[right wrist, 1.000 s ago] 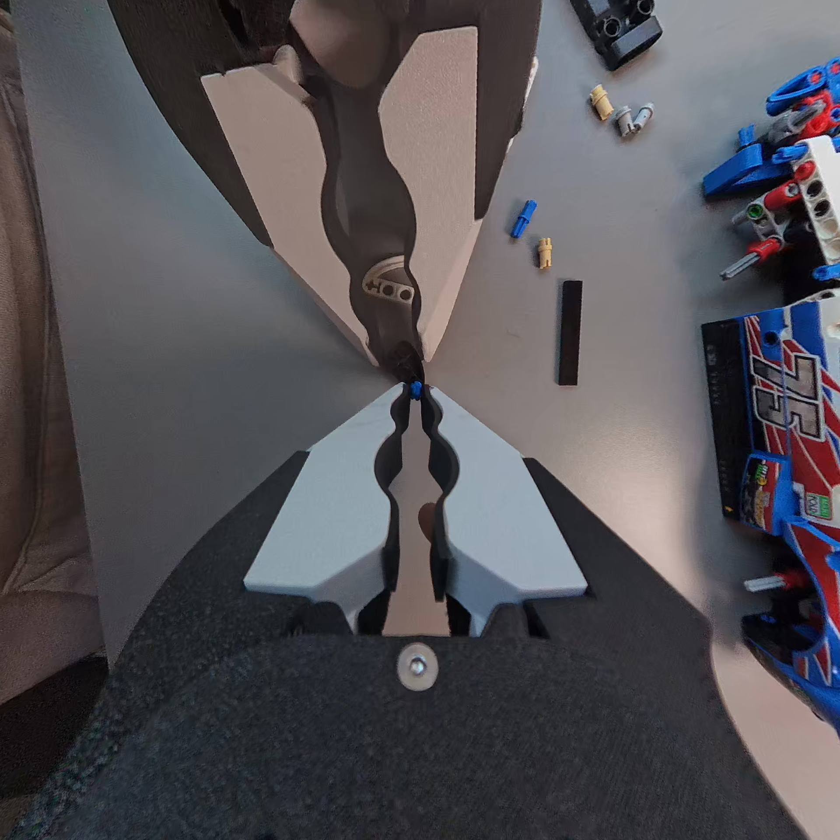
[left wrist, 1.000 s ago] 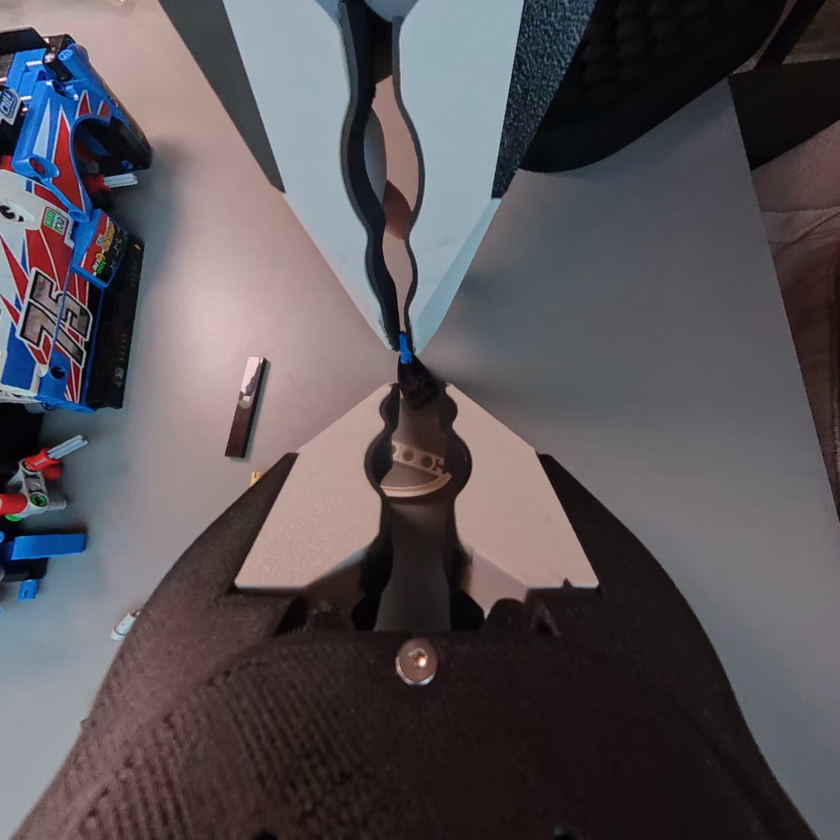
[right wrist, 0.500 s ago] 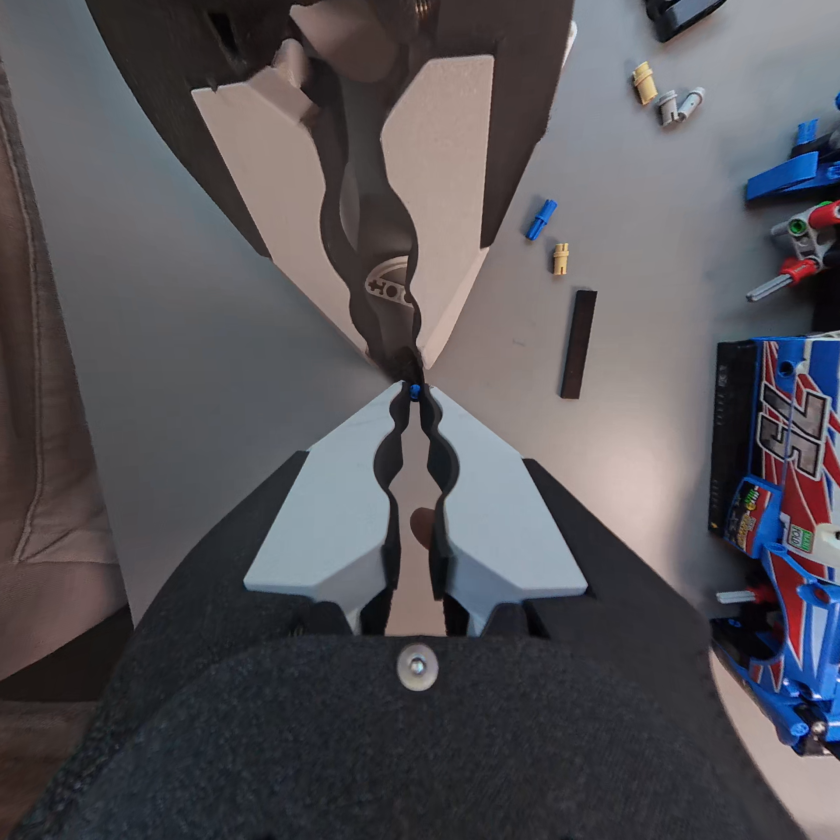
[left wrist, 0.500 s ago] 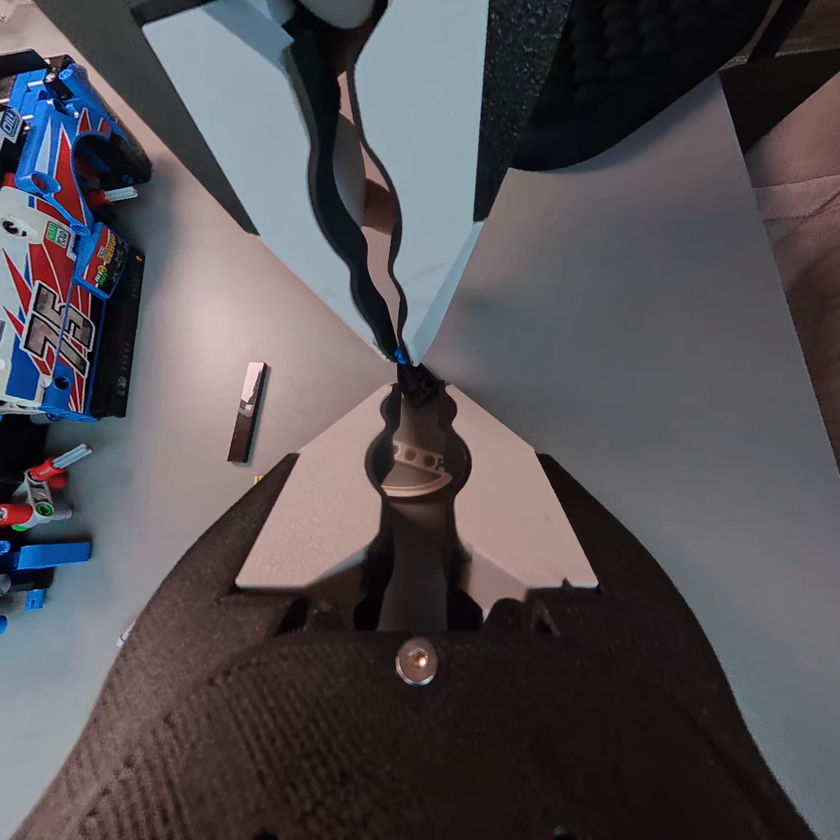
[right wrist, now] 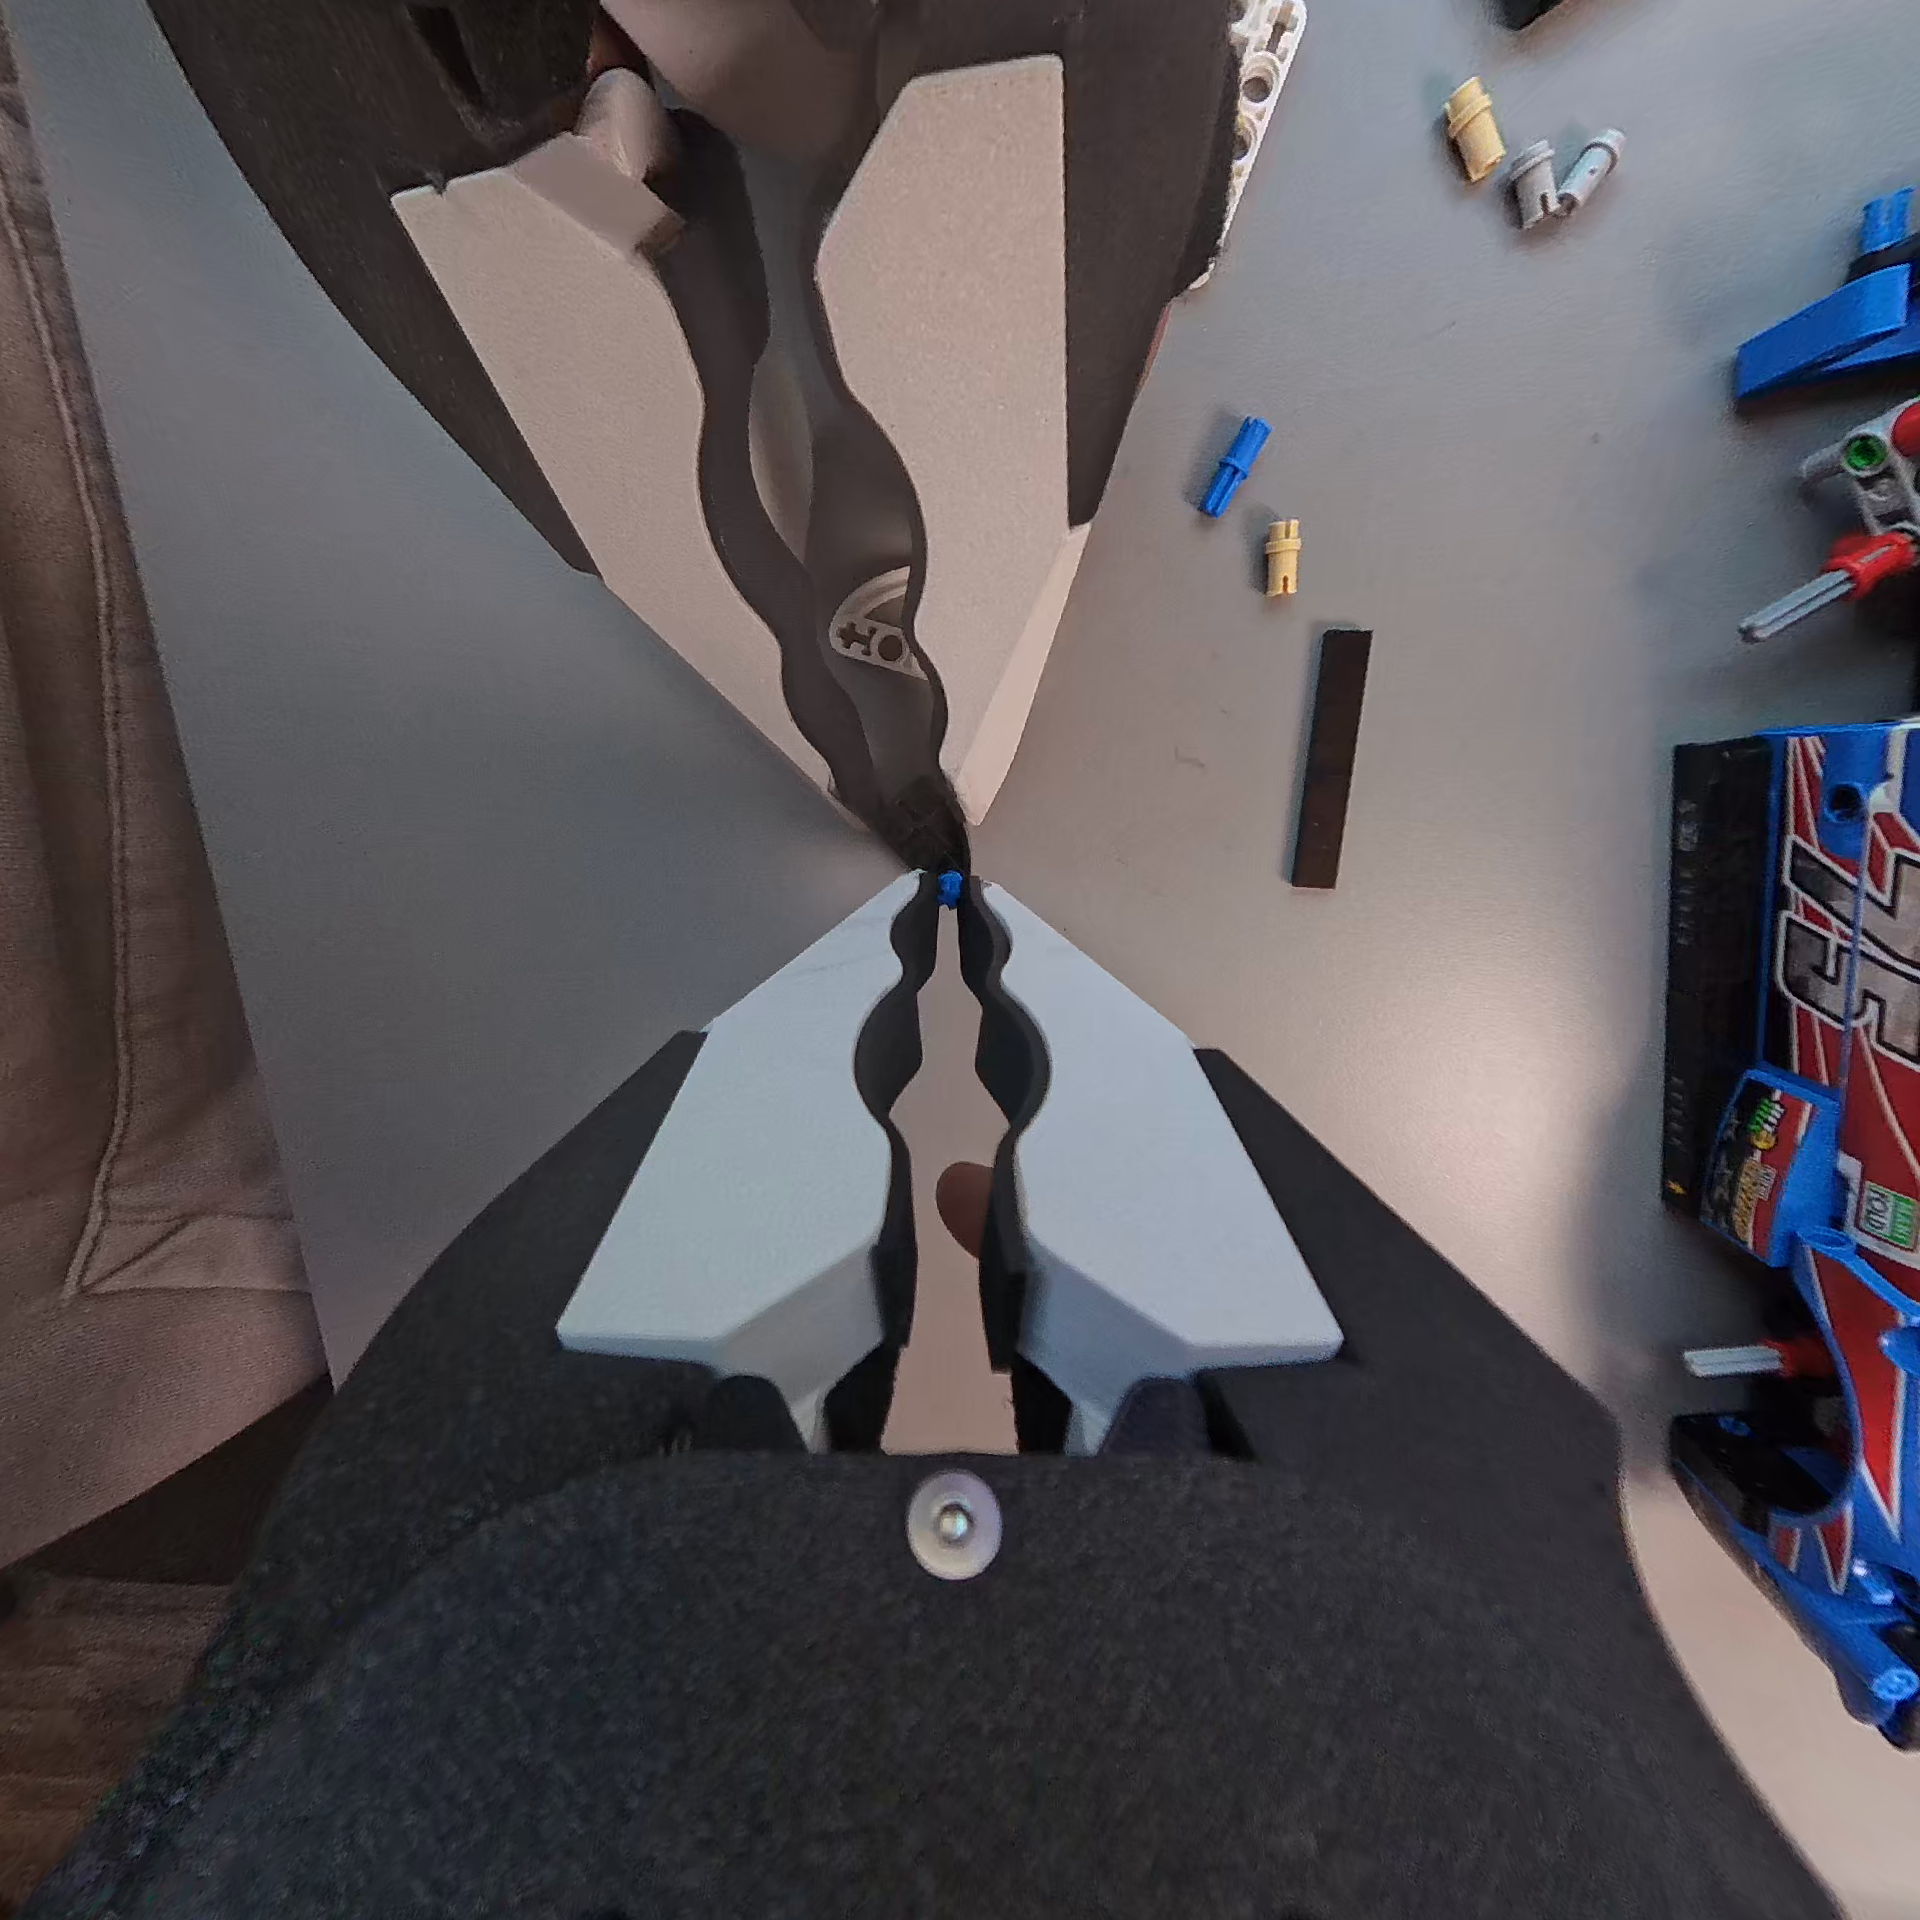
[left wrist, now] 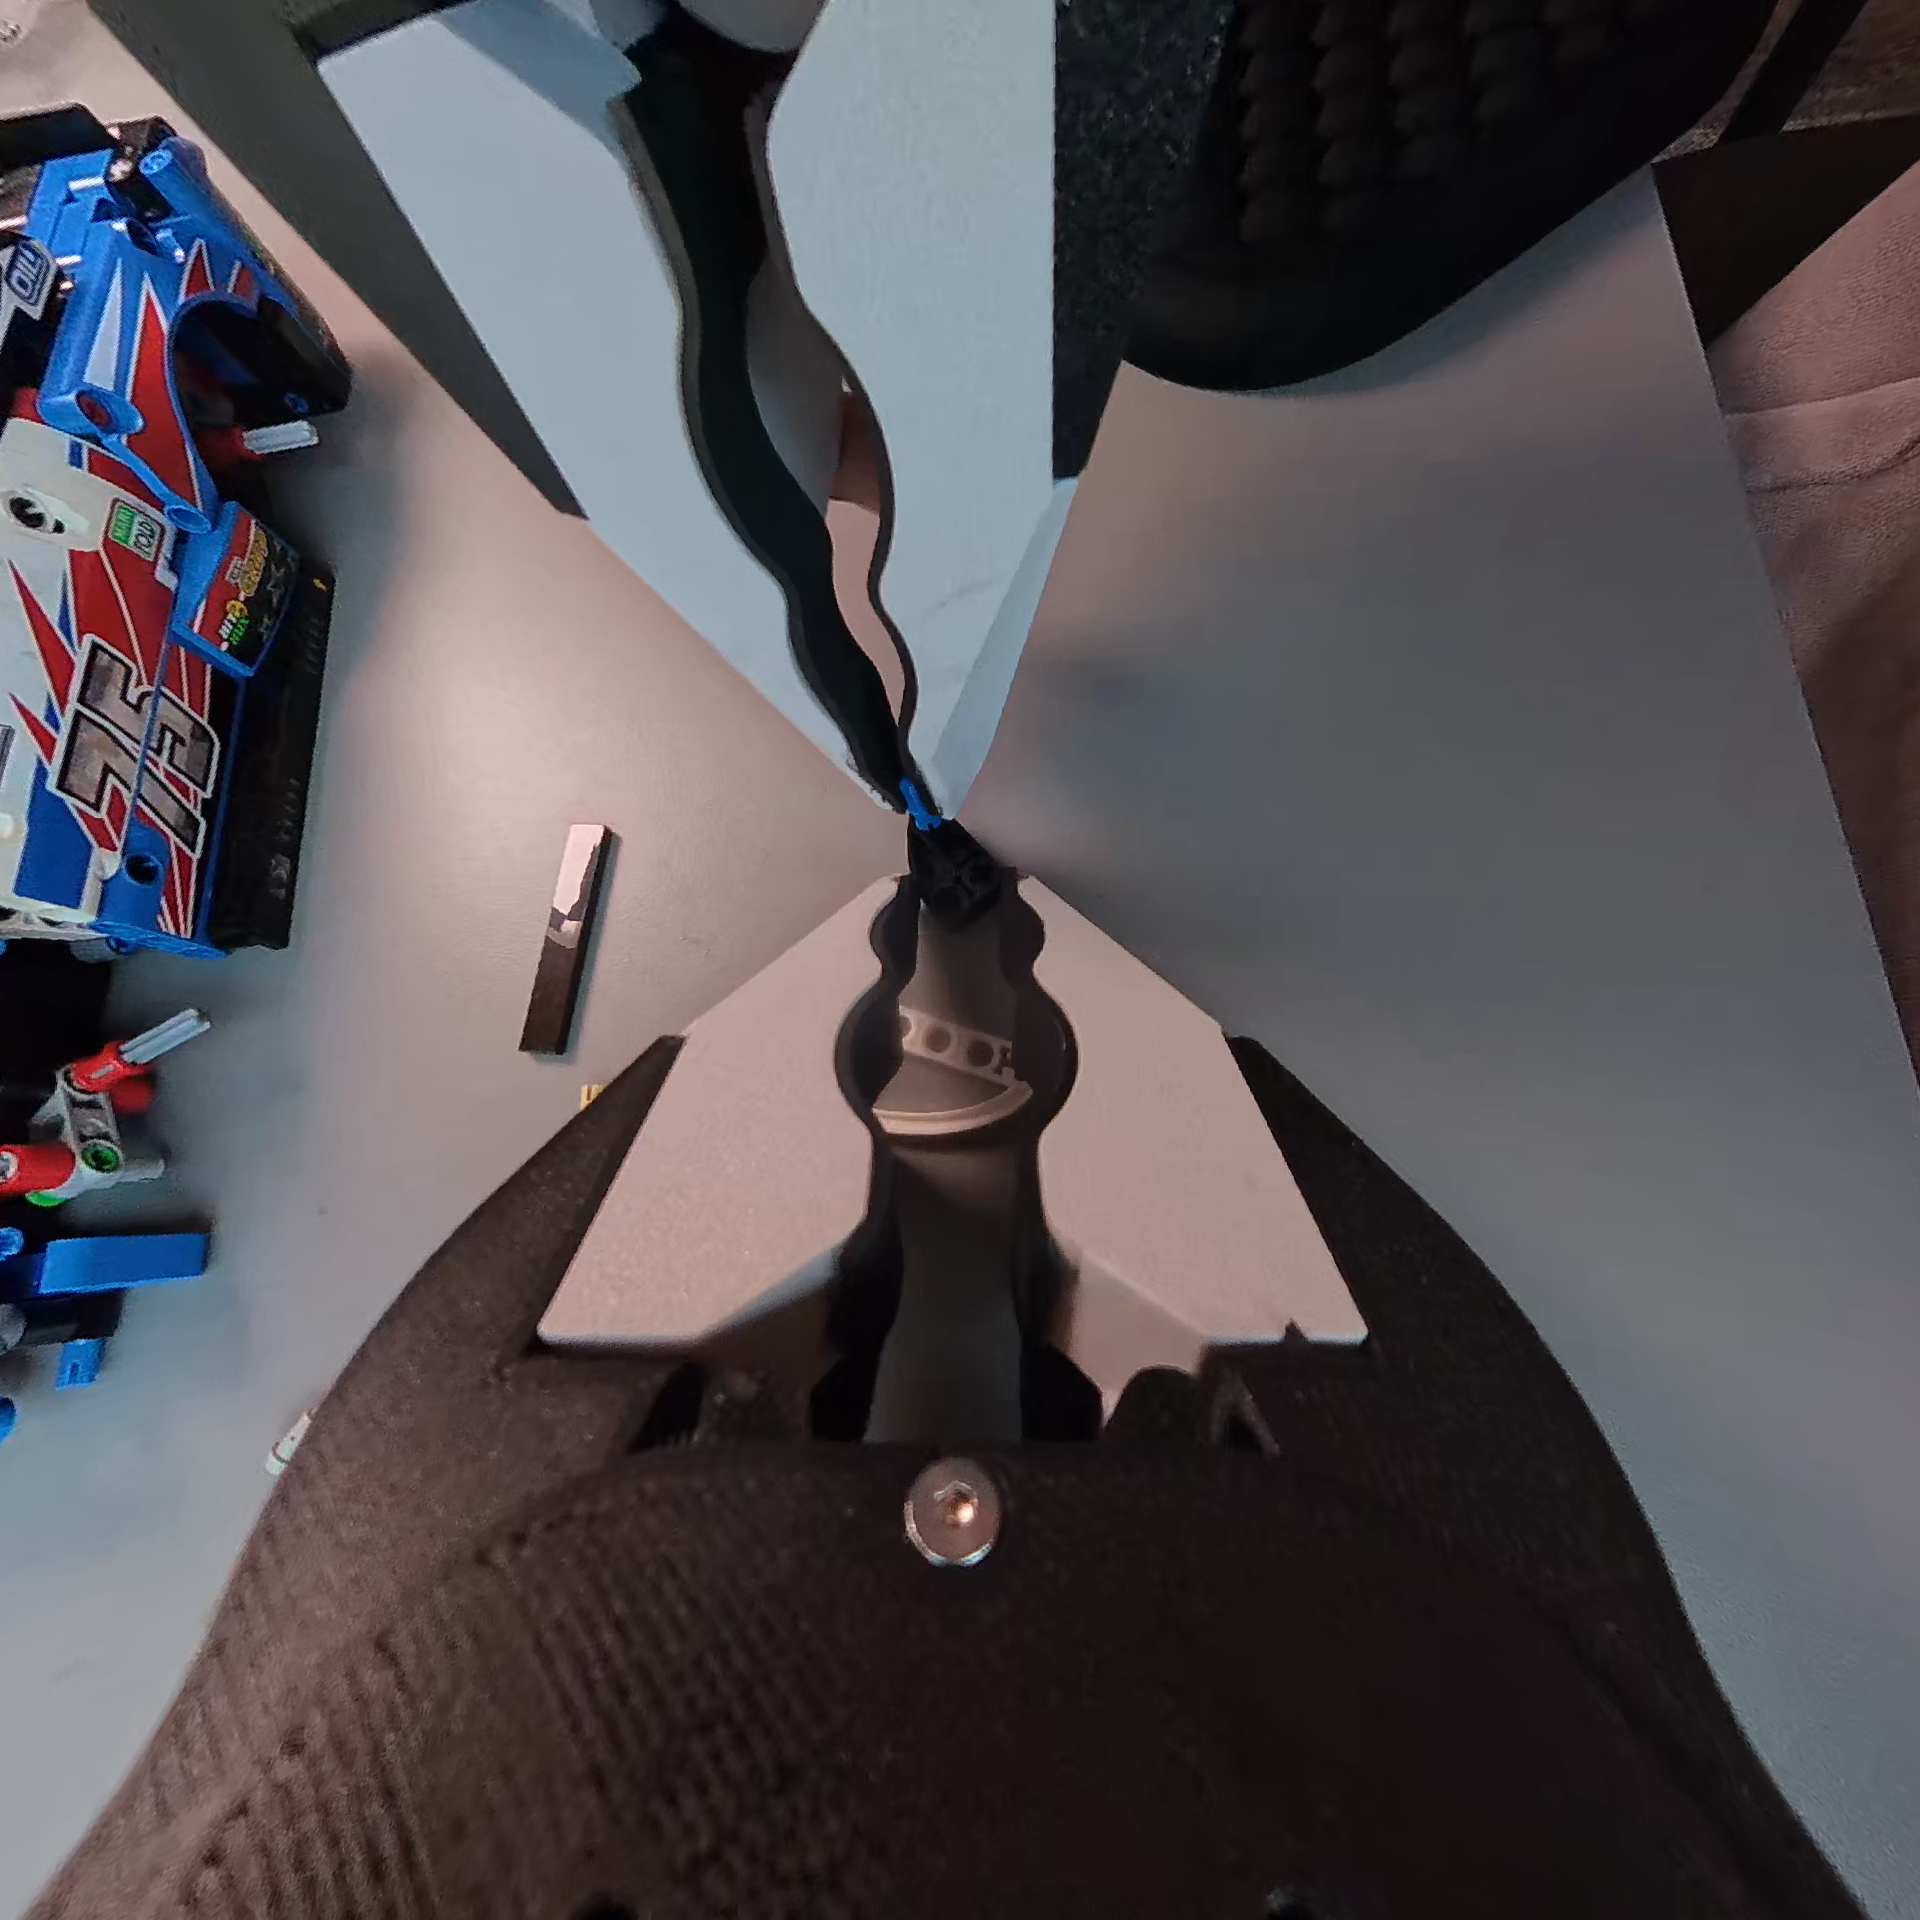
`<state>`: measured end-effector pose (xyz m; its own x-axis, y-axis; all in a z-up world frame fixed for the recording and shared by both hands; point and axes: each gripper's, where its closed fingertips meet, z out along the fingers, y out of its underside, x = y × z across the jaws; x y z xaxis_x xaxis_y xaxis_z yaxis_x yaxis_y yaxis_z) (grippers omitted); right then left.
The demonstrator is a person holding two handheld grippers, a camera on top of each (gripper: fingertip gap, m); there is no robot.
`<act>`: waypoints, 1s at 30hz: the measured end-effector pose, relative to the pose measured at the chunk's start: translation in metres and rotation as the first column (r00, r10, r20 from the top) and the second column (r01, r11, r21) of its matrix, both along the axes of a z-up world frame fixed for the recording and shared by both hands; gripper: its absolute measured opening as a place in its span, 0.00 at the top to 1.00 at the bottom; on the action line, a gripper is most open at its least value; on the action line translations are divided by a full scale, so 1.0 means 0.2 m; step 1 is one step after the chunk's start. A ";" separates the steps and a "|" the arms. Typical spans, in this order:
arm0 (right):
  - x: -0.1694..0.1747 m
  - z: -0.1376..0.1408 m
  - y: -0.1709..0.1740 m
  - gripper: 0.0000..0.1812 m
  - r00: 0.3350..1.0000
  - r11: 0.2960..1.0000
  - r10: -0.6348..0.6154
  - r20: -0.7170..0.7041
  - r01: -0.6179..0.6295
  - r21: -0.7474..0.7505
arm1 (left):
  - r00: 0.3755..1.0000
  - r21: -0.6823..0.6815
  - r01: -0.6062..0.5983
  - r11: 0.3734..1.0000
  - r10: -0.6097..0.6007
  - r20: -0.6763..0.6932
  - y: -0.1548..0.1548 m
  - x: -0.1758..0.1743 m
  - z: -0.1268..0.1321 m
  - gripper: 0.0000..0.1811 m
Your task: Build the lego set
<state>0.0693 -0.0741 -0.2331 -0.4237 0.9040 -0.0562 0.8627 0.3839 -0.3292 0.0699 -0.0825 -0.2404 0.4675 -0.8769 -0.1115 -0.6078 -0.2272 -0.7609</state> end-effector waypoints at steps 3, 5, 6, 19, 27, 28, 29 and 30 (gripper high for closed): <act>0.00 0.00 0.00 0.99 1.000 0.999 0.015 0.009 -0.016 0.043 | 1.000 -0.001 -0.001 1.000 0.001 0.001 0.00 0.00 0.00 0.93; 0.00 0.00 0.00 0.99 0.999 0.996 0.031 0.025 -0.033 0.080 | 1.000 -0.002 -0.003 1.000 0.003 0.002 0.00 0.00 0.00 0.93; -0.01 0.00 0.00 0.99 0.999 0.995 0.032 0.029 -0.035 0.094 | 1.000 -0.001 -0.005 1.000 0.005 0.002 0.00 0.00 0.00 0.93; -0.02 0.00 0.02 0.99 0.997 0.990 -0.072 -0.029 0.075 0.117 | 0.999 0.015 -0.045 0.999 0.046 -0.008 0.02 0.00 0.00 0.93; -0.01 0.00 0.02 0.99 0.991 0.989 -0.134 -0.013 0.135 0.068 | 0.997 0.012 -0.081 0.997 0.081 -0.009 0.01 0.01 0.00 0.93; 0.00 0.00 0.01 0.99 0.991 0.988 -0.136 -0.012 0.136 0.066 | 0.997 0.010 -0.082 0.997 0.082 -0.008 0.01 0.01 0.00 0.93; 0.00 0.00 0.01 0.99 0.989 0.988 -0.147 -0.009 0.147 0.048 | 0.996 0.009 -0.084 0.996 0.085 -0.007 0.01 0.01 0.00 0.93; 0.00 0.00 0.01 0.99 0.987 0.987 -0.159 -0.008 0.159 0.031 | 0.996 0.010 -0.089 0.996 0.089 -0.008 0.02 0.01 0.00 0.93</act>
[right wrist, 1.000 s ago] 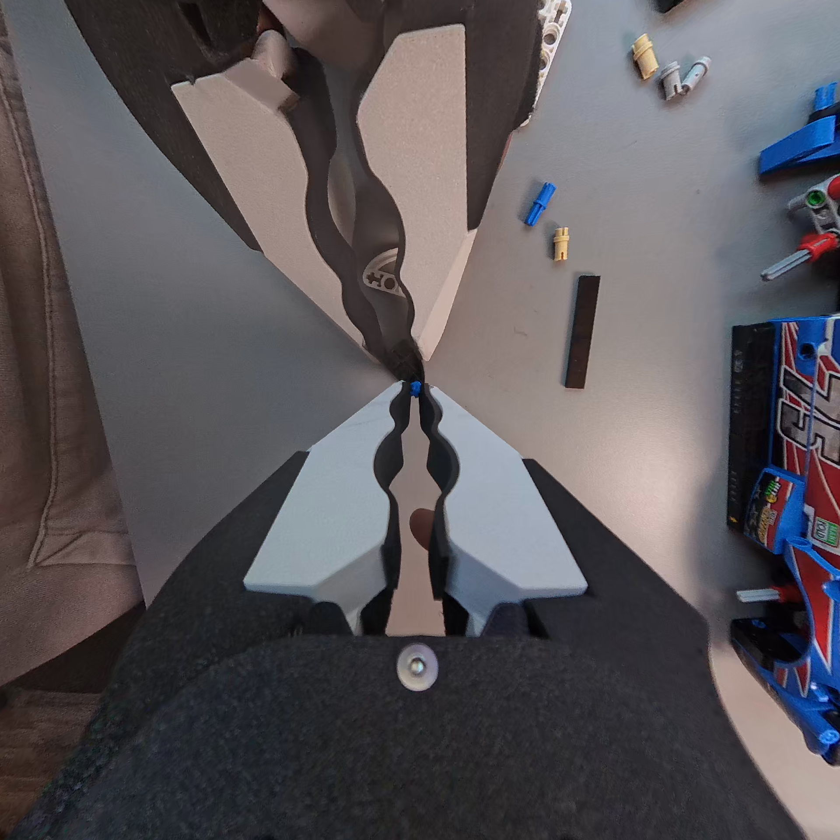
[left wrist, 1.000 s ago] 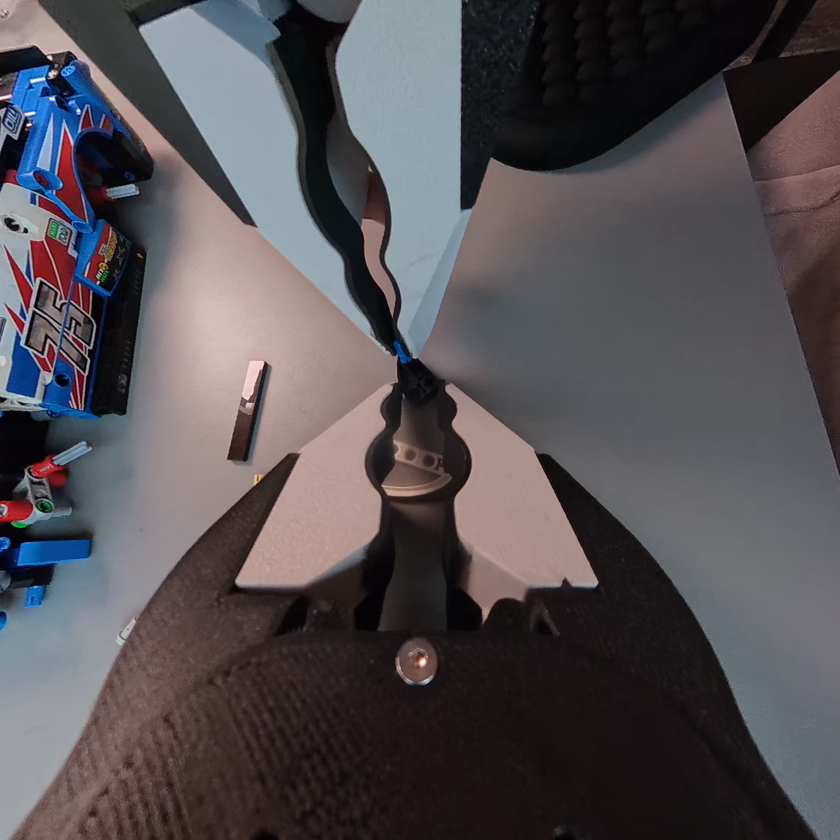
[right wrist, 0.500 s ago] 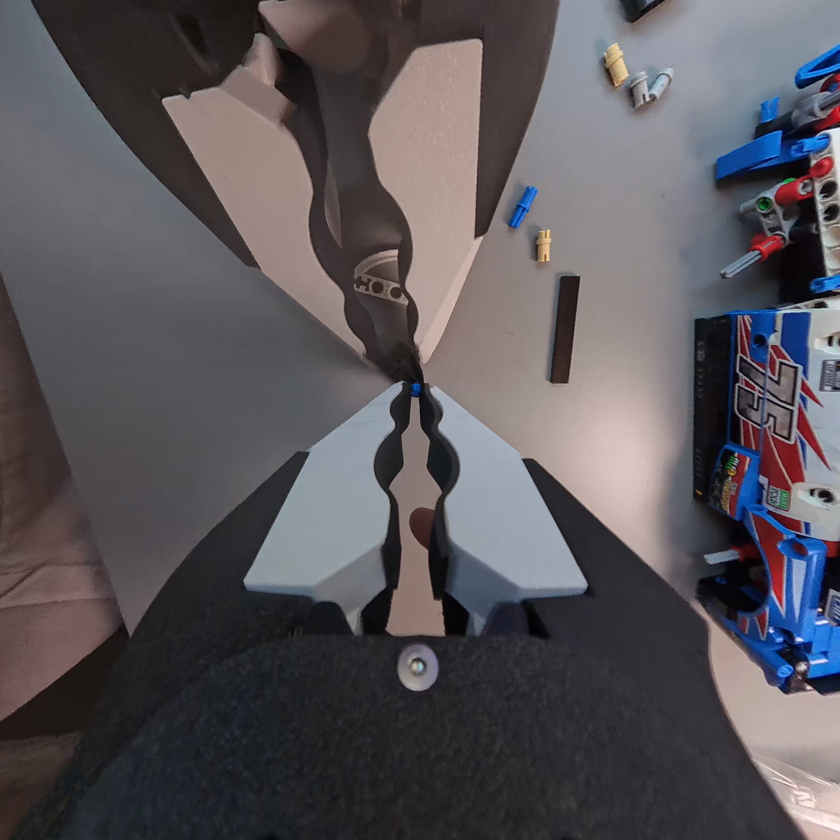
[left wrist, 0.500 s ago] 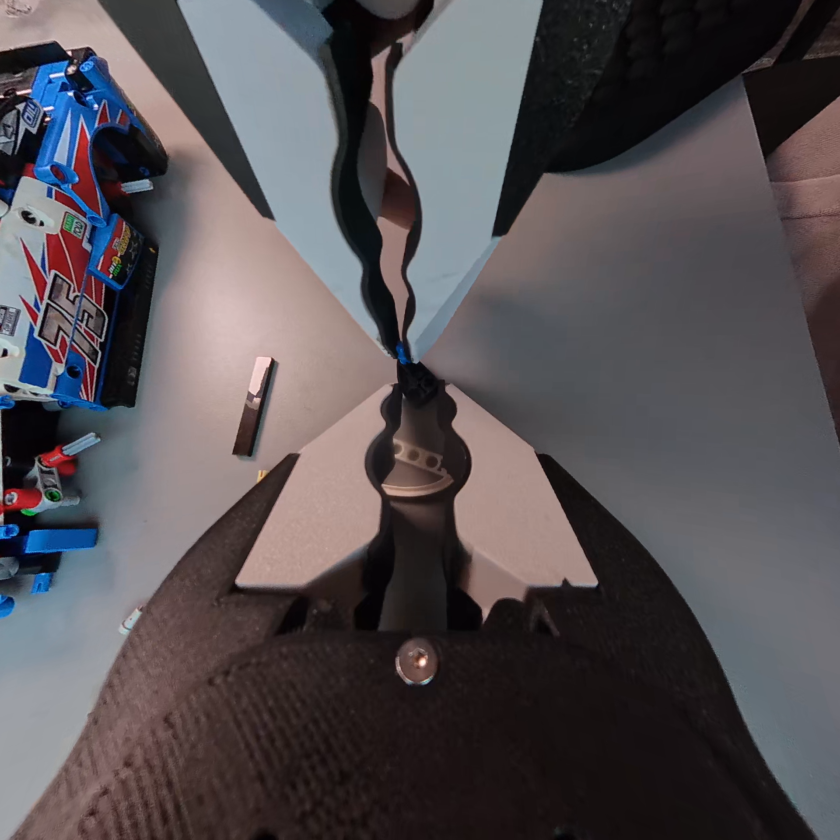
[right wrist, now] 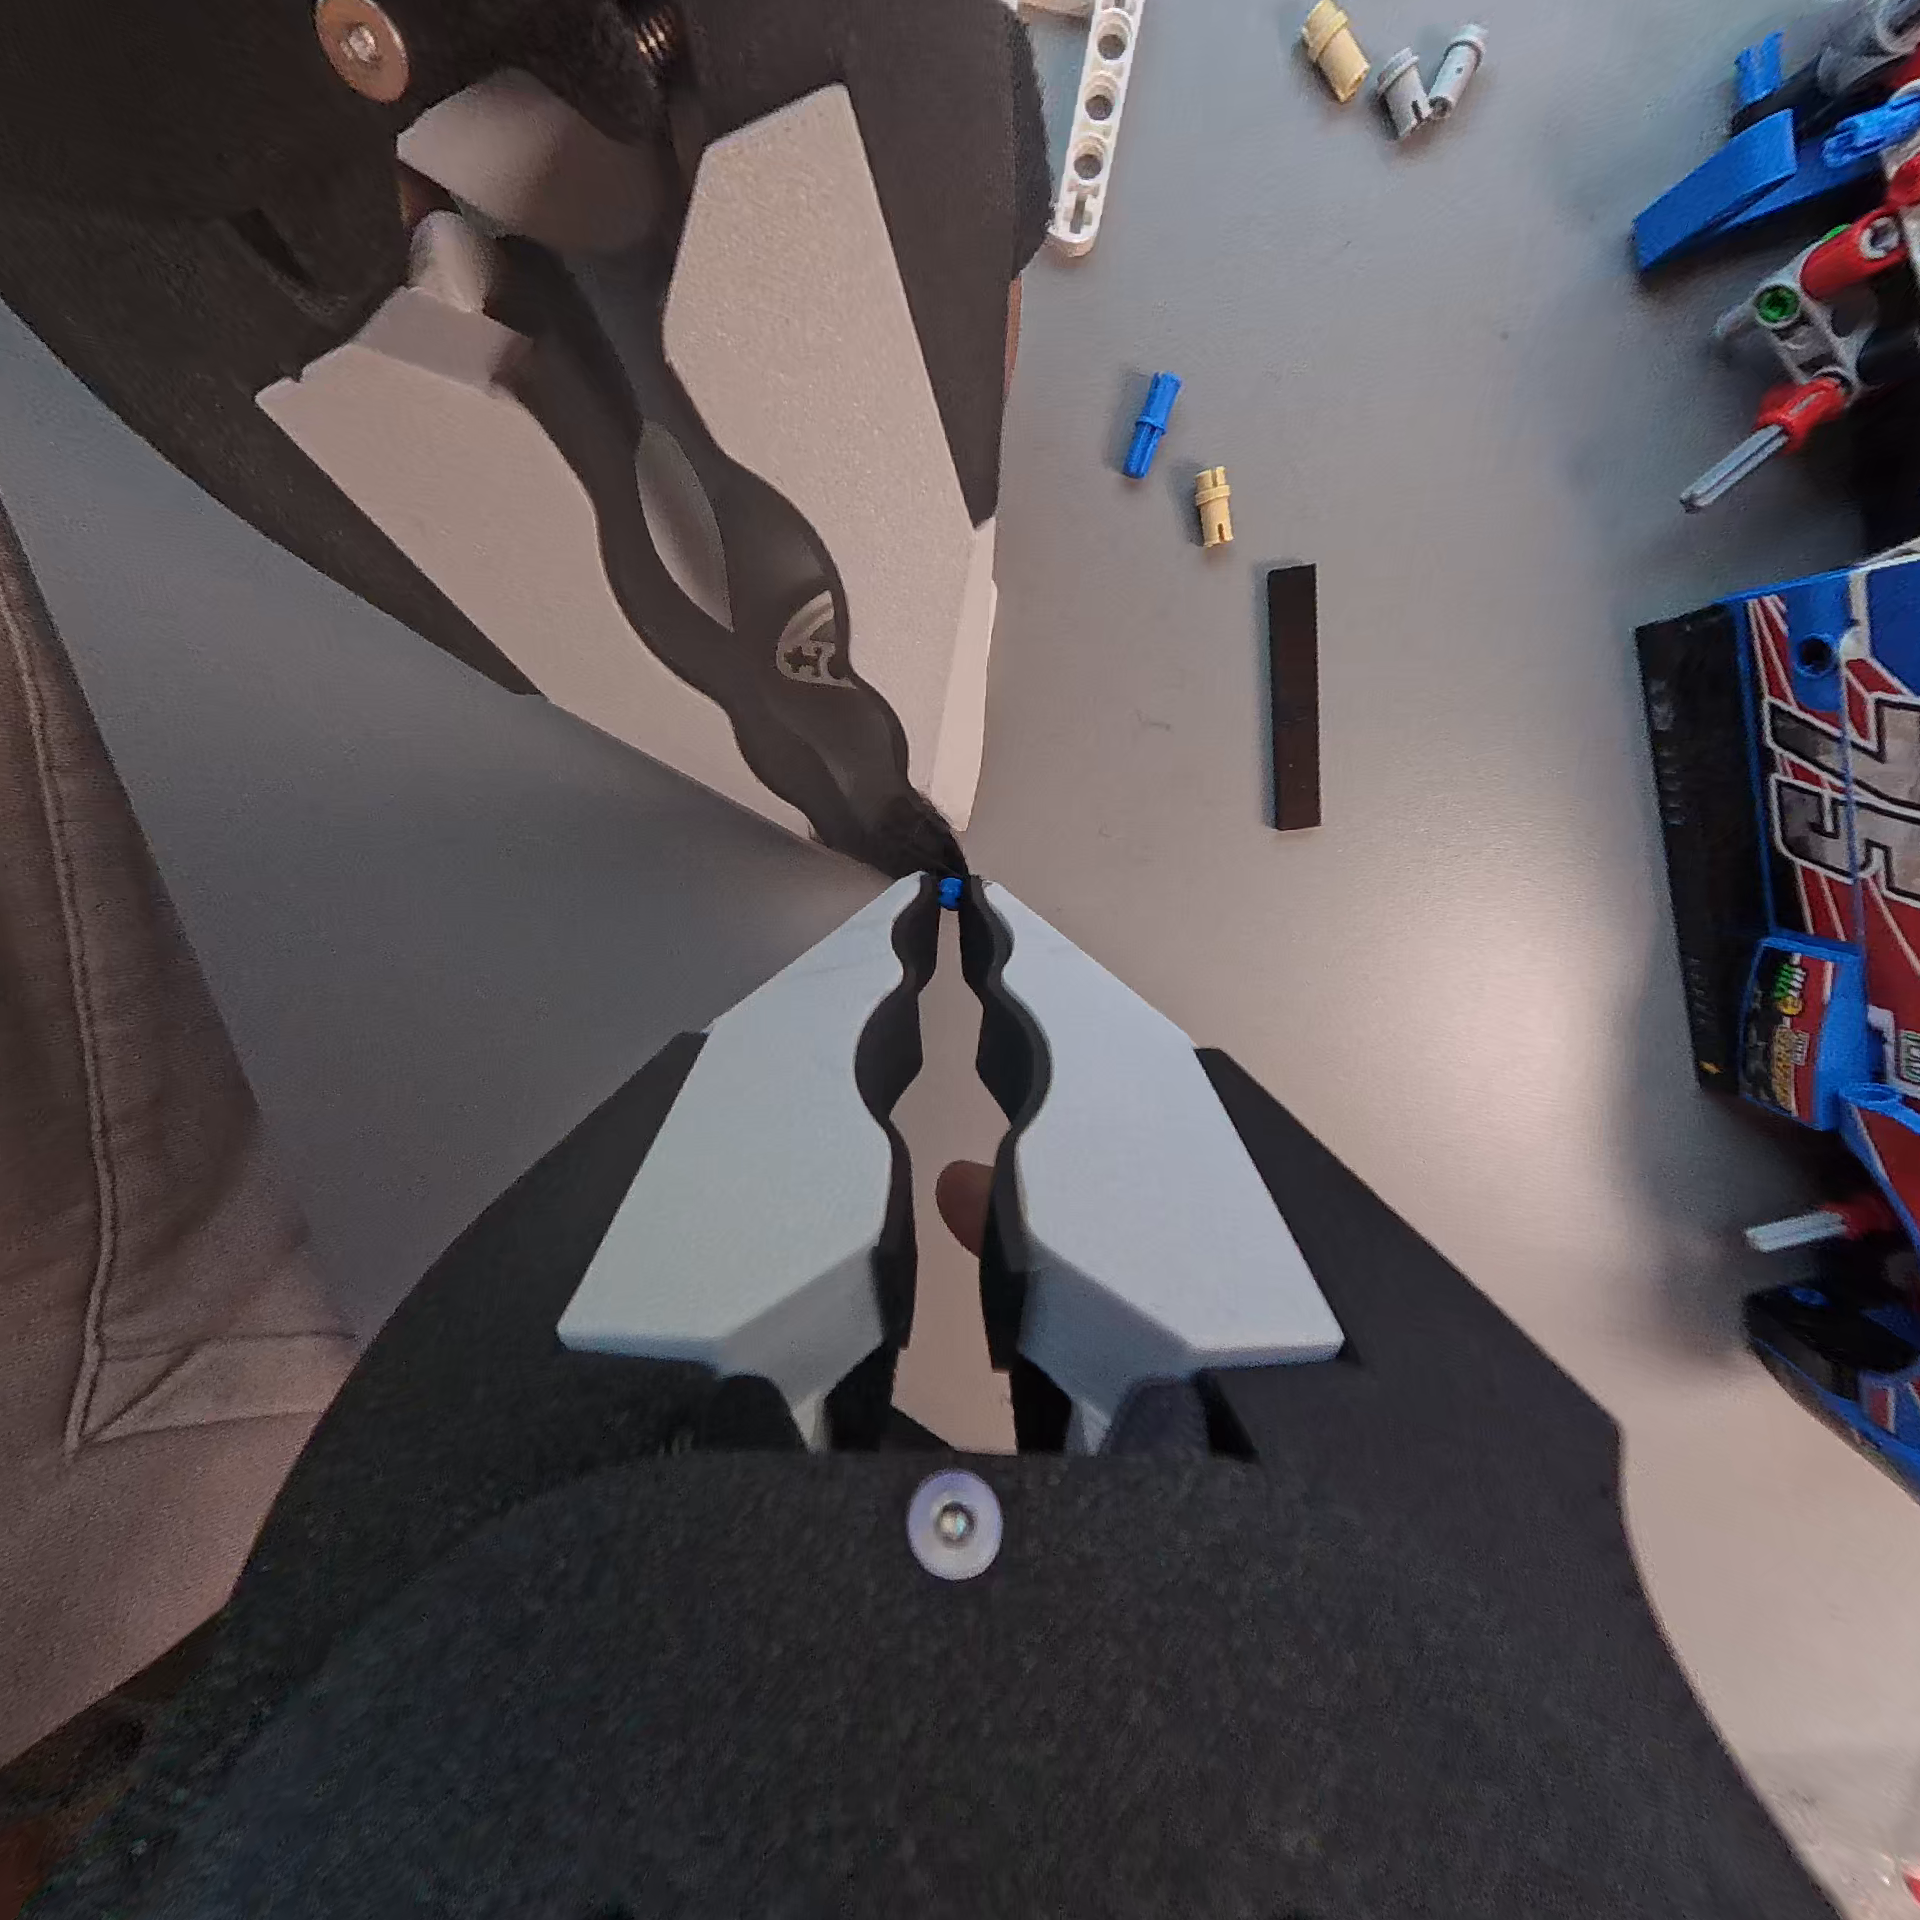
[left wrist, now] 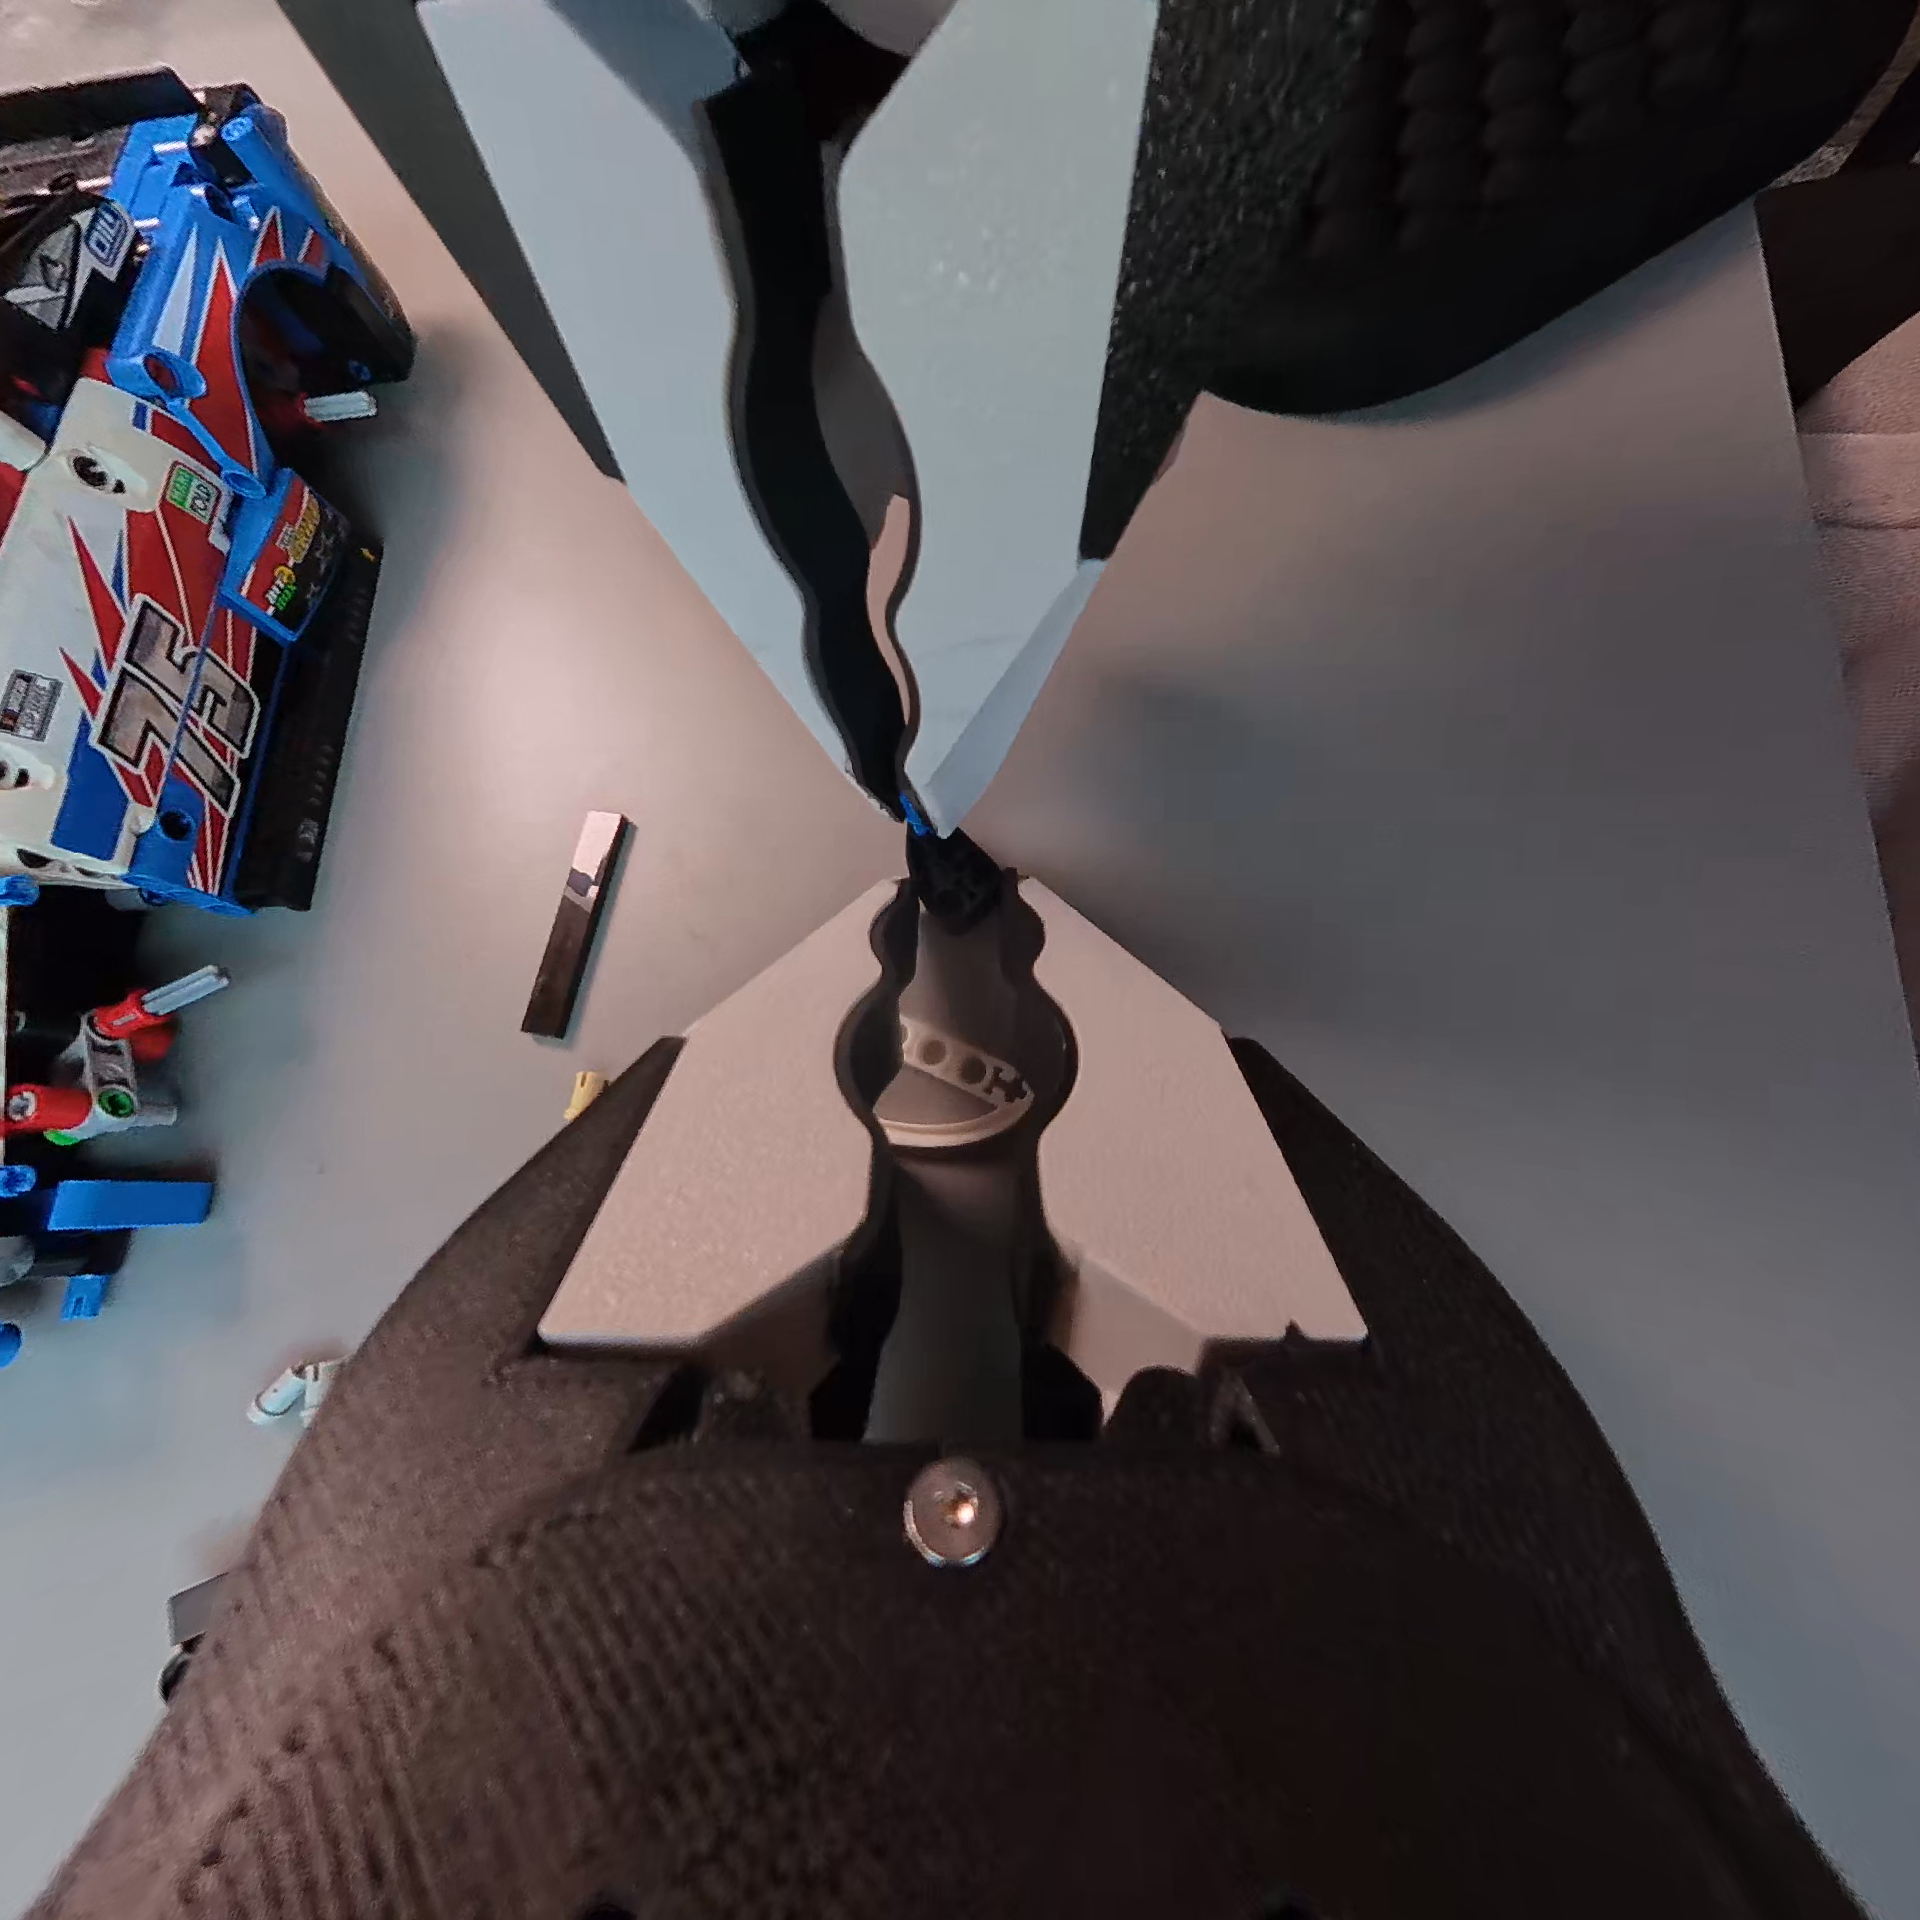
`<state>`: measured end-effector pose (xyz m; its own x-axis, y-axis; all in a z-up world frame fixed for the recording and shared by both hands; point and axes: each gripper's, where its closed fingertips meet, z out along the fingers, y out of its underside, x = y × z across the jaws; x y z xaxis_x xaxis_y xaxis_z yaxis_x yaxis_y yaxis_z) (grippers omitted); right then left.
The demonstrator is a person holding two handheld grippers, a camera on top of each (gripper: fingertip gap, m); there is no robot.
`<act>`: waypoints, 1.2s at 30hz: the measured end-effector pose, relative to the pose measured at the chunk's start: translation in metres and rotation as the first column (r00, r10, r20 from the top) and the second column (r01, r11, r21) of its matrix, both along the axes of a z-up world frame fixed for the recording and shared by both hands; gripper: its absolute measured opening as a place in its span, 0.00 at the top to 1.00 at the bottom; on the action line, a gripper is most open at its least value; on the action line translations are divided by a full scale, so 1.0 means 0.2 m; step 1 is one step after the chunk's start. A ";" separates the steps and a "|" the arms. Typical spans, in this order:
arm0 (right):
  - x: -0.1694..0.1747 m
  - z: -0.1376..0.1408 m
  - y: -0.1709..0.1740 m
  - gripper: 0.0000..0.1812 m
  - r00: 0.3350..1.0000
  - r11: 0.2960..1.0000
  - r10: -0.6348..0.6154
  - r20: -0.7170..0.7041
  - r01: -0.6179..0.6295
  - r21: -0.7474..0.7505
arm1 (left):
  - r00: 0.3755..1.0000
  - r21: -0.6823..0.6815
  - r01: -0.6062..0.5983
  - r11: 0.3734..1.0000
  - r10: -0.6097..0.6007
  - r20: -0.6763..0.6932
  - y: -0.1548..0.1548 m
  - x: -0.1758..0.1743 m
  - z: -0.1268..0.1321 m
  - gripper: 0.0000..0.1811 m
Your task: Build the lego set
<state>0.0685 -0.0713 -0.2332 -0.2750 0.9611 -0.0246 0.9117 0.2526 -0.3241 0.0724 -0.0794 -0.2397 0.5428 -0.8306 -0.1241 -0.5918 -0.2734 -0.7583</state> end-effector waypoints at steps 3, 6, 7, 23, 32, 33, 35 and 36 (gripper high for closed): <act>-0.01 0.00 0.00 0.99 1.000 0.999 0.010 -0.004 -0.009 0.040 | 1.000 0.008 -0.014 1.000 0.014 -0.006 0.00 0.00 0.00 0.93; -0.01 0.00 0.01 0.99 1.000 0.998 -0.002 -0.007 0.003 0.065 | 1.000 0.012 -0.023 1.000 0.023 -0.011 0.01 0.00 0.00 0.93; 0.00 0.00 0.01 0.99 1.000 0.998 -0.003 -0.007 0.004 0.070 | 1.000 0.012 -0.024 1.000 0.024 -0.012 0.01 0.00 0.00 0.93; 0.01 -0.01 0.02 0.99 0.997 0.996 -0.078 -0.025 0.079 0.040 | 0.999 0.015 -0.048 0.999 0.048 -0.010 0.01 0.01 0.00 0.93; -0.02 -0.04 0.01 0.99 0.997 0.997 -0.072 0.038 0.071 0.033 | 0.999 0.025 -0.047 0.999 0.047 -0.015 0.01 0.01 0.00 0.93; -0.01 -0.04 0.01 0.99 0.996 0.997 -0.080 0.024 0.080 0.011 | 0.999 0.025 -0.041 0.999 0.042 -0.011 0.01 0.01 0.00 0.93; -0.01 -0.04 0.01 0.99 0.995 0.994 -0.104 -0.003 0.104 -0.038 | 0.999 0.026 -0.036 0.999 0.037 -0.011 0.01 0.01 0.00 0.93; -0.01 -0.03 0.01 0.99 0.995 0.994 -0.099 -0.022 0.098 -0.041 | 0.999 0.024 -0.037 0.999 0.037 -0.009 0.01 0.01 0.00 0.93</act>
